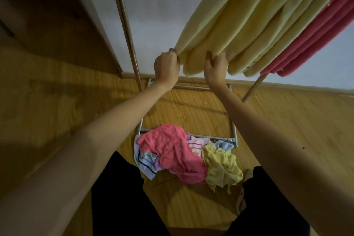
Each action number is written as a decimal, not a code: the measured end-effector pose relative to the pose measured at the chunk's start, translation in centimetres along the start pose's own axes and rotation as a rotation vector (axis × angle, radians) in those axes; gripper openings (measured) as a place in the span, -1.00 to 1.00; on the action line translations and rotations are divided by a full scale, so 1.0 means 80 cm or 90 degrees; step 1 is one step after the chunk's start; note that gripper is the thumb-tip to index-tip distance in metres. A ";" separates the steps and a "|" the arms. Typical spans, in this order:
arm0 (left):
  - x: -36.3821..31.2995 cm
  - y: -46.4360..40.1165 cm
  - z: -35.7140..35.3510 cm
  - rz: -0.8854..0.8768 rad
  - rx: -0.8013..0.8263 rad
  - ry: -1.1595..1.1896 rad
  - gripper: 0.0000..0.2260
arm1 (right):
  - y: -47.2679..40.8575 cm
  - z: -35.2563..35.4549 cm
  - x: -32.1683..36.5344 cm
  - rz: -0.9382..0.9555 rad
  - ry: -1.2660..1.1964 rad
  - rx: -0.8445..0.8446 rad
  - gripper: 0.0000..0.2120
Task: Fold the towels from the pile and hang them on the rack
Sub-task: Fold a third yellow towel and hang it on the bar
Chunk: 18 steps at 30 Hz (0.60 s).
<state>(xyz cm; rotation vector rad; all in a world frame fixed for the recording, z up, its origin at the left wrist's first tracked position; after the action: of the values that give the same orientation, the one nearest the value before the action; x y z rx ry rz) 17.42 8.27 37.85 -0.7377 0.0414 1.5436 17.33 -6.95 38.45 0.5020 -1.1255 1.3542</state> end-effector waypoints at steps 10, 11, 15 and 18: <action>-0.041 0.029 -0.067 -0.195 0.157 0.000 -0.77 | -0.001 0.032 -0.064 -0.071 0.062 0.064 -0.87; -0.043 0.032 -0.073 -0.196 0.166 0.009 -0.76 | 0.001 0.034 -0.074 -0.070 0.062 0.072 -0.87; -0.039 0.047 -0.101 -0.185 0.185 0.056 -0.68 | 0.021 0.041 -0.109 -0.053 0.072 0.114 -0.85; -0.012 0.070 -0.134 -0.153 0.238 0.038 -0.61 | 0.047 0.043 -0.155 -0.060 0.101 0.165 -0.68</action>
<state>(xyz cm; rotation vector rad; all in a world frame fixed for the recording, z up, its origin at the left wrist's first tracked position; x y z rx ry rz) 16.81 1.85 27.64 -0.4709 0.2692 1.2374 14.68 -15.25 28.22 0.6146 -0.7924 1.4384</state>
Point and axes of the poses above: each hand's wrist, its own y-axis away from the middle knuckle, its own z-axis out of the back of the hand, x = y × z, the point moved 2 cm from there along -y, towards the middle knuckle
